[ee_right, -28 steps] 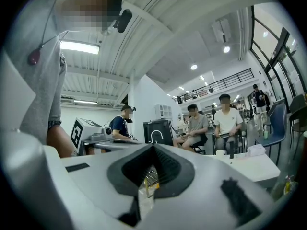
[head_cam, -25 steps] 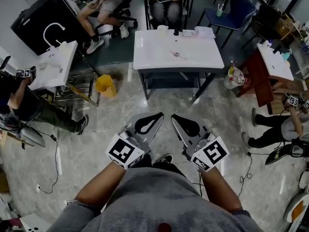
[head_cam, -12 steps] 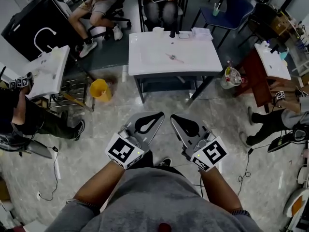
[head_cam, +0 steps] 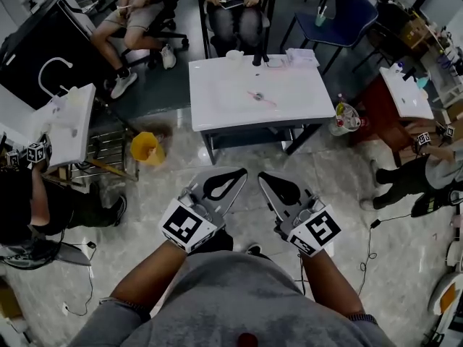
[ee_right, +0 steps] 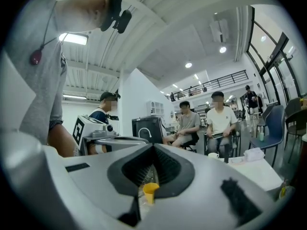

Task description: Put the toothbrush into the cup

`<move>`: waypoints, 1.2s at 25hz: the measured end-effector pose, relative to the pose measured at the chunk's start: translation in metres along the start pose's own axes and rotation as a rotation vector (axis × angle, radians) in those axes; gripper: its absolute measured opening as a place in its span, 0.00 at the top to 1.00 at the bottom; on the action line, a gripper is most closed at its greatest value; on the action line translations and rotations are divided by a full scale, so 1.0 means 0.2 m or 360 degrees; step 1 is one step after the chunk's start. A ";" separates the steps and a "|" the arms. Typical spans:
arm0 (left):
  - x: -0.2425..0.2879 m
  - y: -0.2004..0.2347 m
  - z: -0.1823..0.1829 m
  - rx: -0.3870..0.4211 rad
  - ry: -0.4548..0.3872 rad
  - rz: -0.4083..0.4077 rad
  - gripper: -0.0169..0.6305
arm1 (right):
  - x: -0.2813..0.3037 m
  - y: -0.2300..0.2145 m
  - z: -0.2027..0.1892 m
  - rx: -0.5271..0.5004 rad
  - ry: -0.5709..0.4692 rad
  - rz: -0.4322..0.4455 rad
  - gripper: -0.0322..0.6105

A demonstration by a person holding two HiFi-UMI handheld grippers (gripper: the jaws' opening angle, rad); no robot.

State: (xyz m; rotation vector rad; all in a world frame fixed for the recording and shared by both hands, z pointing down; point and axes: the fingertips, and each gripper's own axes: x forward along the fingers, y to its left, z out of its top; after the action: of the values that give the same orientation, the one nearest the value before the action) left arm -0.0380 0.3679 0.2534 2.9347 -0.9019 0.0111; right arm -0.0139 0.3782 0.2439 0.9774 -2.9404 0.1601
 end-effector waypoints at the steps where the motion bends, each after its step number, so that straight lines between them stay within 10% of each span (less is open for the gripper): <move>1: 0.01 0.03 0.00 -0.0006 0.0006 -0.0010 0.96 | 0.03 -0.02 0.00 0.0000 0.0001 -0.0008 0.93; 30: 0.19 0.64 -0.14 -0.0020 0.0089 -0.0133 0.96 | 0.51 -0.40 -0.06 0.0083 0.0030 -0.0176 0.93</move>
State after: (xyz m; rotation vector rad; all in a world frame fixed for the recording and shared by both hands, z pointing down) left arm -0.0769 0.2434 0.2908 2.9417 -0.7687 0.0817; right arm -0.0467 0.2551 0.2698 1.1357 -2.8696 0.2414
